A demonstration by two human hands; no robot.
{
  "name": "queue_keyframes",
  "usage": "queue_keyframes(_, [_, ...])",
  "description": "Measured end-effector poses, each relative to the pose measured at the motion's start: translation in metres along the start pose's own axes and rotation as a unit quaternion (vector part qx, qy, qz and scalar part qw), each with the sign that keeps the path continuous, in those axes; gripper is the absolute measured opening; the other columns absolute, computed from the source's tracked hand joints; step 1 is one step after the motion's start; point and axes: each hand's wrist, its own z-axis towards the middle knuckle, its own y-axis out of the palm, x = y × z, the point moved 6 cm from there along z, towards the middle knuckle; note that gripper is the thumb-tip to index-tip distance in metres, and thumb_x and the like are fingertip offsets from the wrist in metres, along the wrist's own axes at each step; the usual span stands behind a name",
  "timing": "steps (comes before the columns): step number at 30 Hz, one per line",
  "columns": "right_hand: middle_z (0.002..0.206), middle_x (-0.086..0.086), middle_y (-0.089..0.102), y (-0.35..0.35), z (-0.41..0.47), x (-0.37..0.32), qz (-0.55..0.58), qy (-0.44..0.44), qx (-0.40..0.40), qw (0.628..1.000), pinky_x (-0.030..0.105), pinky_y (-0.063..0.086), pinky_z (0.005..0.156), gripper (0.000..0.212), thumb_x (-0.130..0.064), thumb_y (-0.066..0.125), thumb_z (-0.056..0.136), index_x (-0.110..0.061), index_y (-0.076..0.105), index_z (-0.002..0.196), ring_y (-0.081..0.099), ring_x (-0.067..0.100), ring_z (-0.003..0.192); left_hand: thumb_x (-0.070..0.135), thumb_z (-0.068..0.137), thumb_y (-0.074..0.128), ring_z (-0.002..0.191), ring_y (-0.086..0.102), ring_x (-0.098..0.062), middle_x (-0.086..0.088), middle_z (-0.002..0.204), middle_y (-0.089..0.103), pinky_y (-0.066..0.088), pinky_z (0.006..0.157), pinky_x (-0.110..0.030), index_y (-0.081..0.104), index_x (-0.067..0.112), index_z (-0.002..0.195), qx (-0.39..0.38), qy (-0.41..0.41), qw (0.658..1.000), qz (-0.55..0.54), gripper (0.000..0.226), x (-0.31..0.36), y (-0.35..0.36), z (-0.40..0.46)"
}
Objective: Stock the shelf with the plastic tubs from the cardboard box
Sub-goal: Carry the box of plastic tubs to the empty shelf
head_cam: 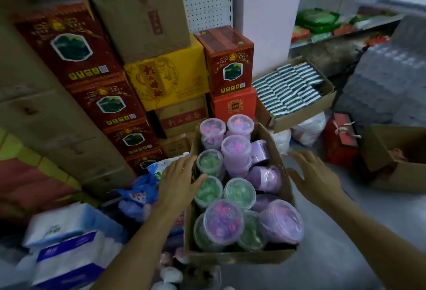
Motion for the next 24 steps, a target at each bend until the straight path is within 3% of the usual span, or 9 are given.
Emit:
queue_keyframes(4, [0.135,0.002,0.048,0.053,0.022,0.034,-0.025,0.081,-0.095,0.992,0.037,0.048,0.080,0.053,-0.045,0.050,0.090,-0.029,0.043,0.139,0.052,0.025,0.118,0.061,0.090,0.041,0.121,0.049,-0.020,0.001,0.134,0.051,0.043,0.092,-0.036,0.040,0.026,0.137,-0.070,-0.041,0.997,-0.019,0.059,-0.034,0.061,0.027])
queue_keyframes(10, [0.139,0.003,0.042,0.115,0.044,0.063,-0.021,0.157,-0.199,0.967,0.044,0.050,0.086,0.057,-0.050,0.043,0.090,-0.036,0.027,0.142,0.053,0.027,0.118,0.052,0.090,0.049,0.130,0.044,-0.025,-0.005,0.149,0.037,0.045,0.095,-0.039,0.021,0.021,0.149,-0.124,-0.099,0.986,-0.043,0.073,-0.073,0.134,0.048])
queue_keyframes(16, [0.137,0.006,0.048,0.176,0.071,0.094,0.022,0.229,-0.227,0.946,0.046,0.046,0.093,0.049,-0.057,0.029,0.095,-0.045,0.015,0.140,0.058,0.035,0.112,0.041,0.093,0.052,0.121,0.052,-0.031,-0.013,0.148,0.038,0.046,0.087,-0.038,0.017,0.012,0.151,-0.137,-0.172,0.974,-0.053,0.074,-0.097,0.177,0.068])
queue_keyframes(18, [0.135,0.009,0.053,0.193,0.074,0.105,0.025,0.242,-0.232,0.942,0.045,0.046,0.092,0.048,-0.051,0.031,0.097,-0.043,0.015,0.142,0.060,0.037,0.109,0.040,0.096,0.047,0.110,0.059,-0.031,-0.013,0.140,0.049,0.046,0.078,-0.036,0.010,0.012,0.152,-0.149,-0.187,0.970,-0.031,0.073,-0.098,0.185,0.076])
queue_keyframes(20, [0.124,0.013,0.062,0.208,0.075,0.113,0.021,0.242,-0.231,0.942,0.044,0.048,0.088,0.047,-0.044,0.034,0.097,-0.040,0.017,0.141,0.062,0.039,0.101,0.038,0.098,0.042,0.096,0.063,-0.028,-0.012,0.116,0.065,0.040,0.068,-0.034,0.006,0.015,0.153,-0.149,-0.207,0.967,0.005,0.069,-0.099,0.189,0.082])
queue_keyframes(24, [0.111,0.018,0.066,0.224,0.079,0.122,0.040,0.240,-0.220,0.945,0.045,0.050,0.082,0.046,-0.038,0.039,0.097,-0.034,0.022,0.140,0.064,0.041,0.094,0.031,0.098,0.039,0.086,0.064,-0.027,-0.010,0.095,0.069,0.030,0.064,-0.030,0.006,0.022,0.152,-0.149,-0.228,0.962,0.026,0.064,-0.104,0.190,0.093])
